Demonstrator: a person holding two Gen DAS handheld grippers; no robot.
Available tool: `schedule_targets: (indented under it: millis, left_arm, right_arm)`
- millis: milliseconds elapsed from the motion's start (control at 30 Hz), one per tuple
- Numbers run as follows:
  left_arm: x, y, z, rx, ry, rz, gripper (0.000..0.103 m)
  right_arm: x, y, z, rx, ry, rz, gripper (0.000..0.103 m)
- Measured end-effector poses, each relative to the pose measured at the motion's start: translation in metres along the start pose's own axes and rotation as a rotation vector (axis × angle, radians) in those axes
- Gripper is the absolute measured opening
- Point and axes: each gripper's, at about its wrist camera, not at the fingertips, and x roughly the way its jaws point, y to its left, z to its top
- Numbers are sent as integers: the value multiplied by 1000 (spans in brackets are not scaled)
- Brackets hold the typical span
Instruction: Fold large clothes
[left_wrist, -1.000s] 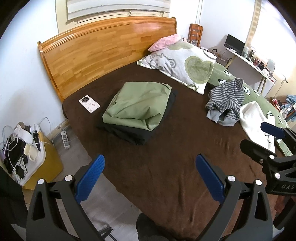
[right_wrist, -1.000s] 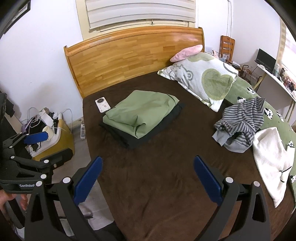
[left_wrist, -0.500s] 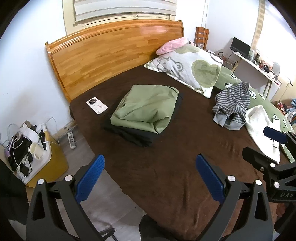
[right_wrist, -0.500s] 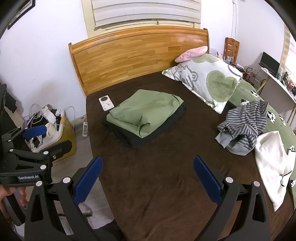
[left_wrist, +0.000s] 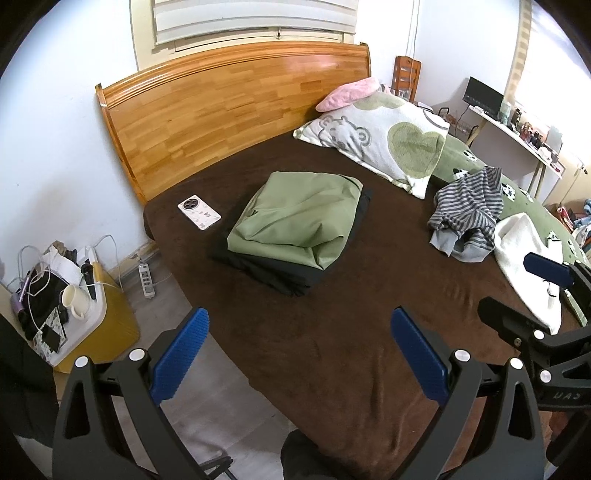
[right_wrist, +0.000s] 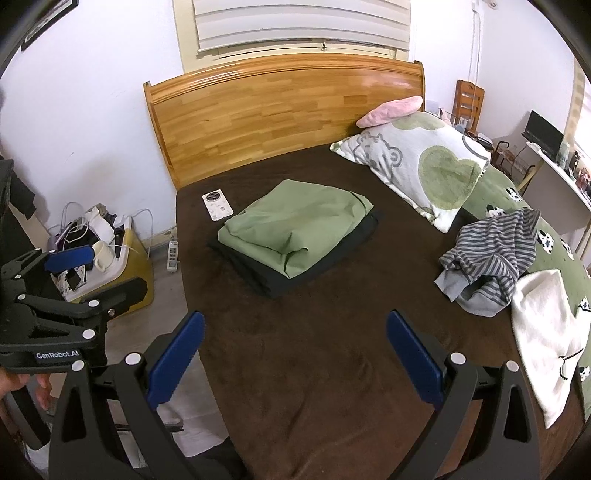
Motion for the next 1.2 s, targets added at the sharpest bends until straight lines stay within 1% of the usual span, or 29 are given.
schedule_targets:
  millis: [233,533,600,667,767,967,1067,1200]
  left_arm:
    - [5,6,4,28,-1,8,96]
    - [10,12,13,25,-24,4,95]
    - [12,13,15,20,-19,5,95]
    - [16,13,16,13,2,24,96]
    - [20,15,17,-5,16,8,96]
    - [21,18,20,-31,8,2,96]
    - [24,20,20,-30,13,12,96]
    - [31,18,20,-4,52,34,96]
  right_arm:
    - [2,2,-1,5,8,-4,97]
    - [4,1,1,3,14,-2,97]
    - [4,1,1,4,11,-1,97]
    - [4,1,0,3,12,-2,97]
    - [4,1,1,4,13,-2,97]
    - [6,-1,0,1,17,-4,97]
    - [6,-1,1,3,19,-4,97]
    - [9,-7,-3,7,25,-3,97]
